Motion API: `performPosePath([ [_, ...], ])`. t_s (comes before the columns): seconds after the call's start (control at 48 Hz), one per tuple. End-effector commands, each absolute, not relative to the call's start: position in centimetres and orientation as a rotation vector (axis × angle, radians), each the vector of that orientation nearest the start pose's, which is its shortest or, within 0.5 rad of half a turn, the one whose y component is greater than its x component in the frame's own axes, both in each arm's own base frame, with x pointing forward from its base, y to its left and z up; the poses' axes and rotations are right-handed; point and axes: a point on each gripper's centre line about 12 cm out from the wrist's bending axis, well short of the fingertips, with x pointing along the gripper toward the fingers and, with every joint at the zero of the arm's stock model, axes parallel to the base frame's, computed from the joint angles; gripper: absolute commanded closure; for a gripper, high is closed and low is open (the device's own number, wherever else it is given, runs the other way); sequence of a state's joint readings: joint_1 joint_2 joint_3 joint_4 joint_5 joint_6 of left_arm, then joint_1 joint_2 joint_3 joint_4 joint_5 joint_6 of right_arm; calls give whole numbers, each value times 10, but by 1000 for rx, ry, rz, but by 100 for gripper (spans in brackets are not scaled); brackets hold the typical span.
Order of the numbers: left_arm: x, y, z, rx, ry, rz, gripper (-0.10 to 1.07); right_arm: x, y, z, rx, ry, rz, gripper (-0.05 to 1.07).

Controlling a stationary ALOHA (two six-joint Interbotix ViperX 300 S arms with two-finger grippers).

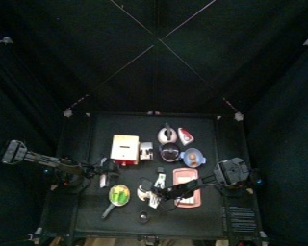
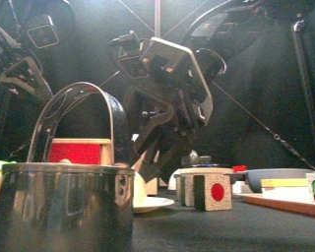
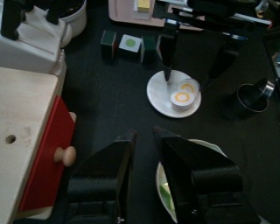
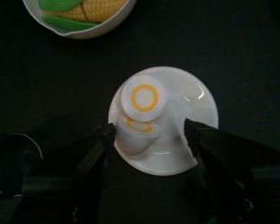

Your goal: Grab egg half

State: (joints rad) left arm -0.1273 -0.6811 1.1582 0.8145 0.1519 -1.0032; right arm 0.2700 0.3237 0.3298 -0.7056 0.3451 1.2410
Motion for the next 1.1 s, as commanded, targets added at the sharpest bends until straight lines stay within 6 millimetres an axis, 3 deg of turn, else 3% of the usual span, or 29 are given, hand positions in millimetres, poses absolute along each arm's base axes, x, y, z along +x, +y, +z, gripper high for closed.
performPosePath([
  [0.0,225,-15,199,-126,563,37,30,455,101,131,320,840,-192,7],
  [0.667,222,-12,194,-163,579,59,30,454,101,116,307,871,-200,8],
  [1.083,220,-12,192,-162,585,60,30,454,103,118,292,866,-192,8],
])
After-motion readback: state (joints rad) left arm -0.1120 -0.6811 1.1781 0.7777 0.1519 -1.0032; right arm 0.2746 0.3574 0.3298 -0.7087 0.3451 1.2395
